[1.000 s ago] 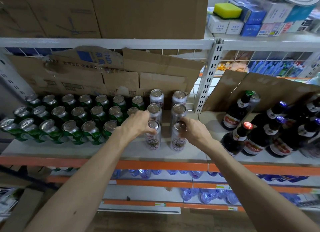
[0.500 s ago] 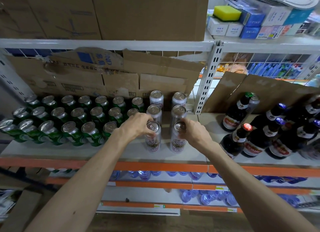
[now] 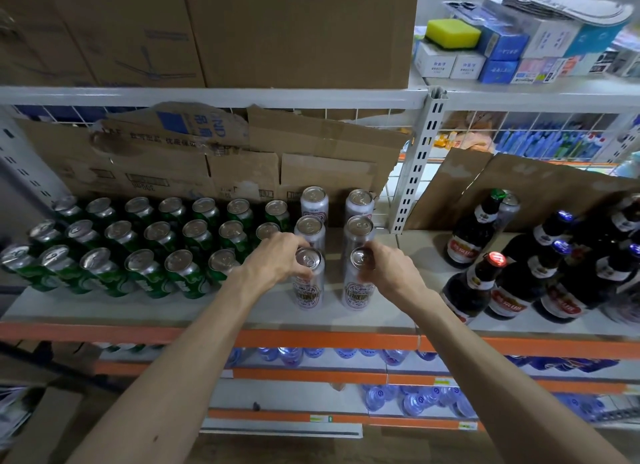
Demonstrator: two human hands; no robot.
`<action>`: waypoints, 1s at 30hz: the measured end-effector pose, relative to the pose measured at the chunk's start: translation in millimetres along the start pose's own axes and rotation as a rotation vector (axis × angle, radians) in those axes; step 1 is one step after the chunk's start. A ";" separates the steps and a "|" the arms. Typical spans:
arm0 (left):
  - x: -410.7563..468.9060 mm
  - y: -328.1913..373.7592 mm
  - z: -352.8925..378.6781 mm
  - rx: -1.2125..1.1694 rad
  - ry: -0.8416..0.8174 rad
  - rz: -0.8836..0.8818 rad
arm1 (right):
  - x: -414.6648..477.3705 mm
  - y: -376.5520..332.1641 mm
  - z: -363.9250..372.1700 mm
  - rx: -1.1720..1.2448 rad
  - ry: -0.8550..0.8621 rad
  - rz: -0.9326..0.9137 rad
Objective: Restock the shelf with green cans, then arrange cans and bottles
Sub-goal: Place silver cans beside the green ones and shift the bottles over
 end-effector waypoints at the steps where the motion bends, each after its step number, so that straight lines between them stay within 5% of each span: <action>1: -0.3 -0.1 0.3 -0.001 0.004 0.001 | -0.3 0.3 0.2 0.000 0.004 -0.004; 30: -5.2 -1.2 3.5 -0.013 0.011 -0.016 | -9.9 -3.7 -2.8 0.051 0.002 -0.012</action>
Point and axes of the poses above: each hand's wrist, its own x-axis towards the middle knuckle, its own z-axis out of the palm, y = z × x, the point moved 2 cm from there along x, towards the middle knuckle, and after that the axes turned 3 degrees about -z, right-handed, at the moved point
